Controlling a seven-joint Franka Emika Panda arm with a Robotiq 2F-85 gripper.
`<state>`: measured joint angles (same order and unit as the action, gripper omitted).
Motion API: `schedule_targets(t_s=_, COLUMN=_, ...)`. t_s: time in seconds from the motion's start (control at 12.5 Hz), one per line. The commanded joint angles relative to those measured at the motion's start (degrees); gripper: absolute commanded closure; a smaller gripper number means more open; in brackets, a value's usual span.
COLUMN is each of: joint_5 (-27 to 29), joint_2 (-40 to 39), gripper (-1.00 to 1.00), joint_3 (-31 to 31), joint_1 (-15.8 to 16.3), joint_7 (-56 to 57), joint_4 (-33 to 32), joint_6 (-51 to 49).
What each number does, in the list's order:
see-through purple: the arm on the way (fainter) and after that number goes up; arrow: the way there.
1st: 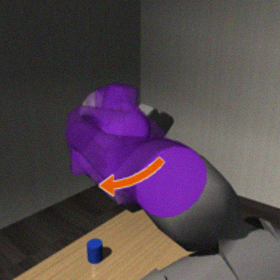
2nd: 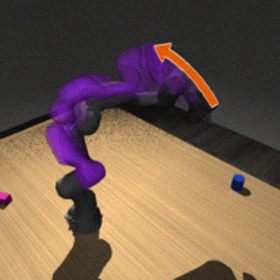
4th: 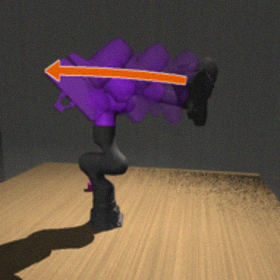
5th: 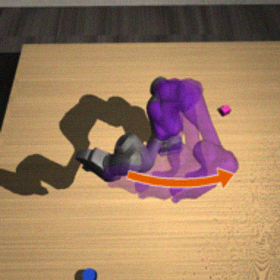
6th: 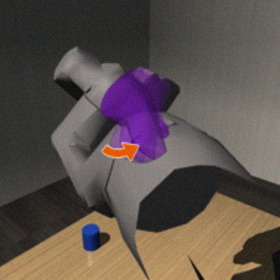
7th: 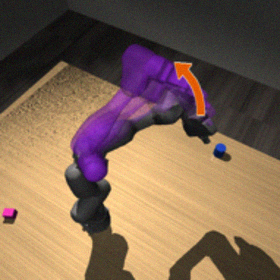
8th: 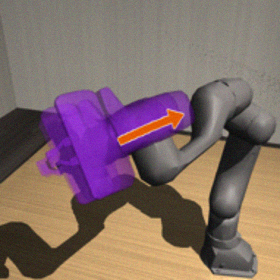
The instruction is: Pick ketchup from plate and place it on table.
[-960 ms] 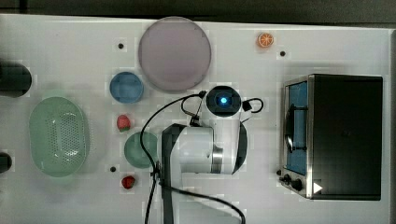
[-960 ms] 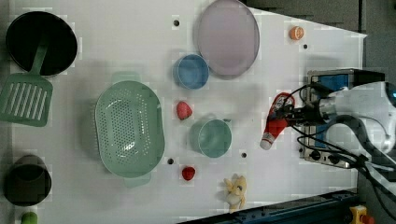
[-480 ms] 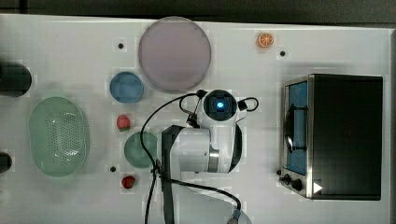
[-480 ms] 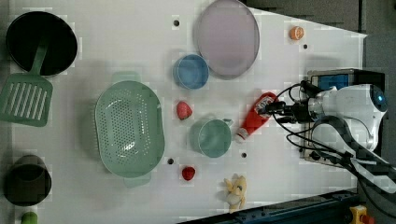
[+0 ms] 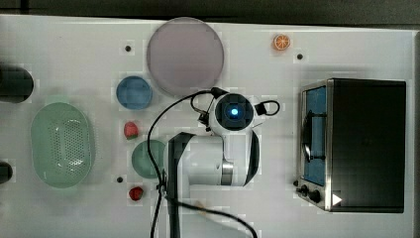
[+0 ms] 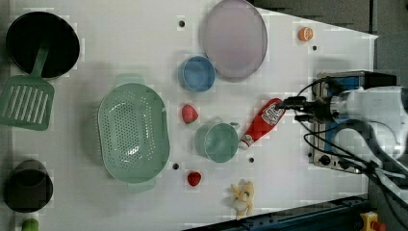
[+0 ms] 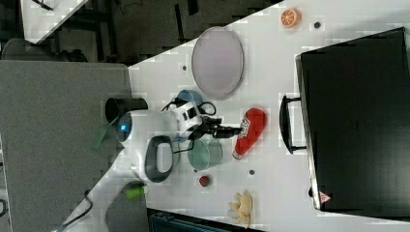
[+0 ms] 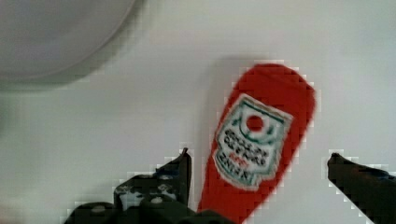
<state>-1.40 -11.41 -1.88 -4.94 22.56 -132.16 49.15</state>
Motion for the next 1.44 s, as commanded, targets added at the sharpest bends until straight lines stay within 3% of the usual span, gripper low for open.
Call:
schedule_targets(t_s=0.08, joint_5=0.23, joint_2=8.2, gripper=-1.0, joint_3=0.31, joint_1=-0.92, joint_7=-17.68, joint_4=4.91, joint_6=-6.76)
schedule_targets(t_s=0.4, joint_5=0.23, joint_2=14.53, gripper=-1.0, joint_3=0.4, joint_1=-0.99, joint_7=-23.44, joint_4=14.38, joint_6=-27.47)
schedule_targets(t_s=0.8, joint_5=0.4, joint_2=15.01, gripper=-1.0, joint_3=-0.17, joint_1=-0.79, joint_7=-23.44, joint_4=26.99, joint_6=-37.74)
schedule_targets(t_s=1.12, joint_5=0.4, joint_2=15.04, gripper=-1.0, joint_3=-0.7, joint_1=-0.48, joint_7=-23.02, joint_4=30.68, joint_6=-46.89)
schedule_targets(t_s=1.44, joint_5=0.4, joint_2=14.97, gripper=-1.0, joint_3=-0.71, joint_1=-0.36, joint_7=-23.03, joint_4=30.35, joint_6=-46.82)
